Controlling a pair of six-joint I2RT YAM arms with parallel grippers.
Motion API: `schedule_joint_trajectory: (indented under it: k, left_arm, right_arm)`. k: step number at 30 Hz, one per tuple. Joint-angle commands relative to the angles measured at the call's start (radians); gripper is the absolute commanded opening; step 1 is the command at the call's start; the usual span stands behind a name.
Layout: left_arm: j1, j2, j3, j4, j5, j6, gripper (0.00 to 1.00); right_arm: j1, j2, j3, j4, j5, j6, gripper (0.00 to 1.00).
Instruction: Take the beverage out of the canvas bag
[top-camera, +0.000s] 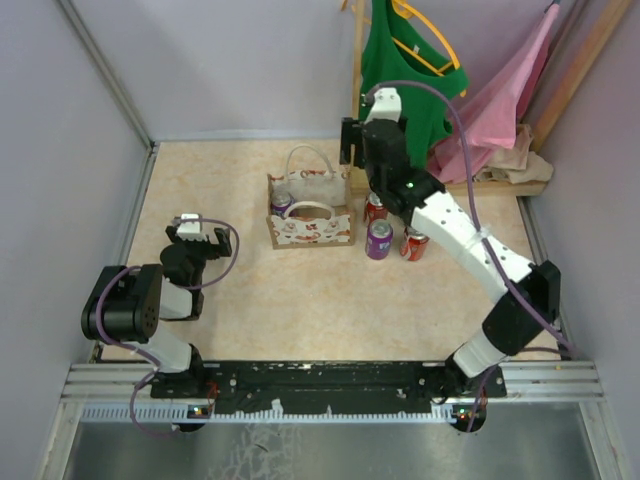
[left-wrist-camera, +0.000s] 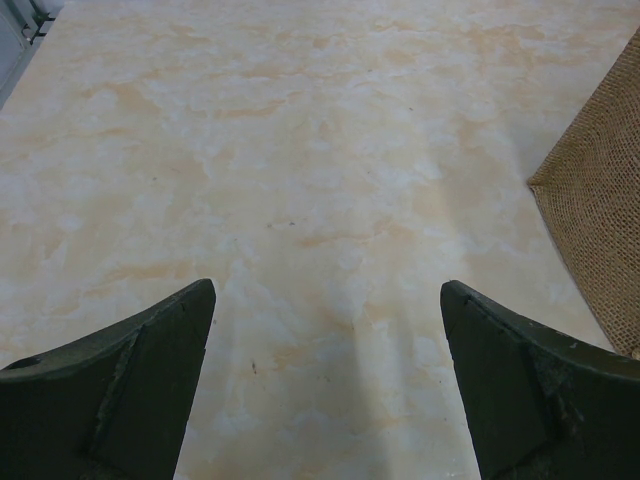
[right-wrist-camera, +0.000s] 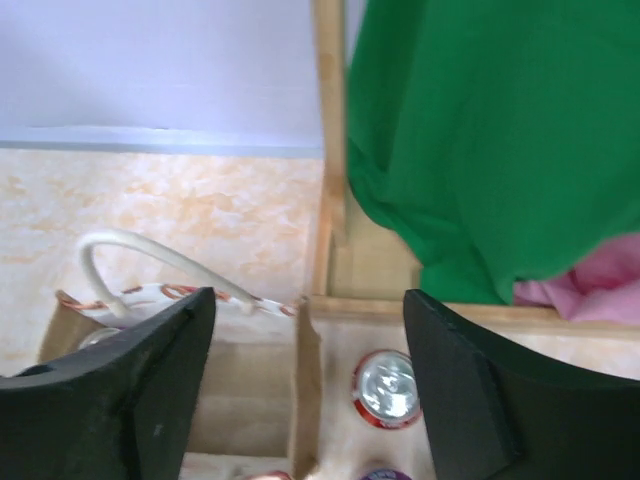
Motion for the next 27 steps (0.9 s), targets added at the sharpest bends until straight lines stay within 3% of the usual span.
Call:
schedule_joint_trajectory:
  k: [1,7,16,19,27]
  left_arm:
    - [-0.003,0.008,0.011,0.014,-0.003,0.008,1.0]
    - [-0.002,0.008,0.011,0.014,-0.003,0.008,1.0]
    - [-0.002,0.008,0.011,0.014,-0.003,0.008,1.0]
    - [-0.002,0.008,0.011,0.014,-0.003,0.008,1.0]
    - [-0.003,0.008,0.011,0.014,-0.003,0.008,1.0]
  right_arm:
    - [0.051,0.128,0.134,-0.001,-0.03,-0.065,0.7]
    - [0.101,0.268,0.235,-0.013,-0.113,-0.059,0.54]
    - [0.131,0.388,0.3,-0.081,-0.235,-0.016,0.53]
    - [0.132,0.414,0.304,-0.094,-0.288,0.001,0.56]
    - [0.137,0.502,0.357,-0.133,-0.364,0.005,0.9]
